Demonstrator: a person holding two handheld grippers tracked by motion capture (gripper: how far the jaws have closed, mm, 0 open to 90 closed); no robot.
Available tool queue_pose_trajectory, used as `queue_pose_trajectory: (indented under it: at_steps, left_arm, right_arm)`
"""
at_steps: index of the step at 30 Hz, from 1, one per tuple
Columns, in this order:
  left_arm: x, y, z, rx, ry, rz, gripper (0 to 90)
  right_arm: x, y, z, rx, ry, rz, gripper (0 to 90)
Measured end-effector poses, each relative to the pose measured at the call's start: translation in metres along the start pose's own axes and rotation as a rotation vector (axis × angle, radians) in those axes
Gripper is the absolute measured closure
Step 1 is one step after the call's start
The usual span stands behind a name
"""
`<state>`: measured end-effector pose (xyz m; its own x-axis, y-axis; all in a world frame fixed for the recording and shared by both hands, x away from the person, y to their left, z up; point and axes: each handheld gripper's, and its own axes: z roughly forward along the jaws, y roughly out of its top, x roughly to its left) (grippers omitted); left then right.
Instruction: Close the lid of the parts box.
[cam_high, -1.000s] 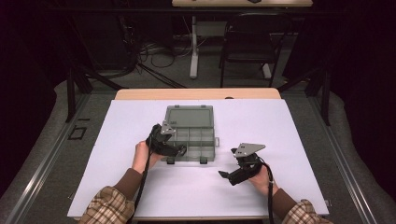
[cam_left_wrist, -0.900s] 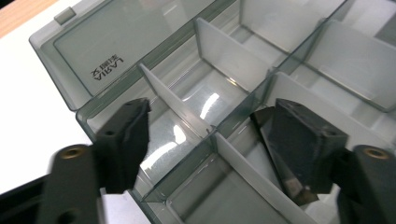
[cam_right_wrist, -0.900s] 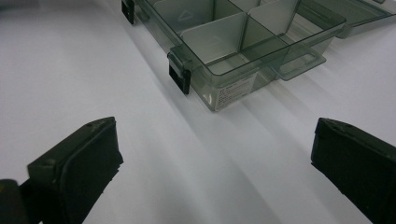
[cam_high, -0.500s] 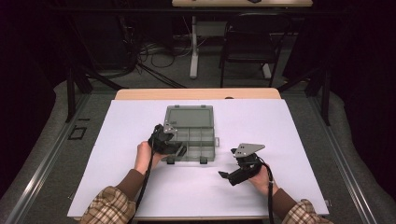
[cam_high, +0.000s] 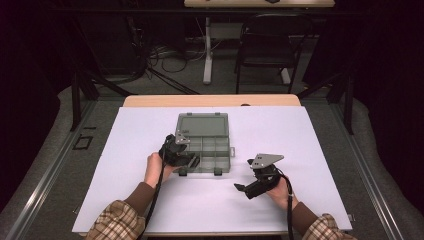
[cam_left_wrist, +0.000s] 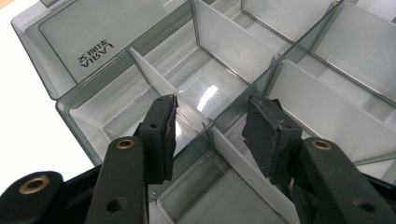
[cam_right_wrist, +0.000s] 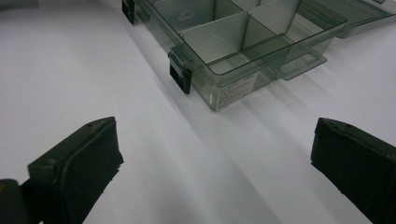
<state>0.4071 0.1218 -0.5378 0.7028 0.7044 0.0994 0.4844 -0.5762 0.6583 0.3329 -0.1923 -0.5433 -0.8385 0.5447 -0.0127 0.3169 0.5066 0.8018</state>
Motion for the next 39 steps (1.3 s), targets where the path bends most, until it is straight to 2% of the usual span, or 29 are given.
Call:
queue_pose_trajectory:
  at_steps: [5,10,17,28,33,39]
  left_arm:
    - [0.001,-0.001,0.000,-0.005,-0.011,0.000,53.8]
    - [0.003,-0.001,0.000,-0.010,-0.021,-0.003,53.8]
    - [0.003,-0.001,0.000,-0.011,-0.022,-0.001,53.9]
    - [0.003,-0.001,0.000,-0.012,-0.025,0.002,54.1]
    - [0.004,-0.001,0.000,-0.011,-0.028,0.005,54.3]
    - [0.004,-0.001,0.000,-0.011,-0.027,0.006,54.4]
  right_arm:
    - [0.001,0.001,-0.001,-0.005,-0.006,-0.007,0.5]
    - [-0.003,0.000,-0.002,-0.009,-0.010,0.013,0.5]
    - [-0.003,0.002,-0.002,-0.015,-0.027,0.003,0.5]
    - [-0.012,0.006,-0.002,-0.034,-0.048,0.035,0.2]
    - [-0.021,0.011,-0.002,-0.045,-0.068,0.054,0.0]
    - [-0.039,0.019,0.004,-0.052,-0.103,0.095,0.0]
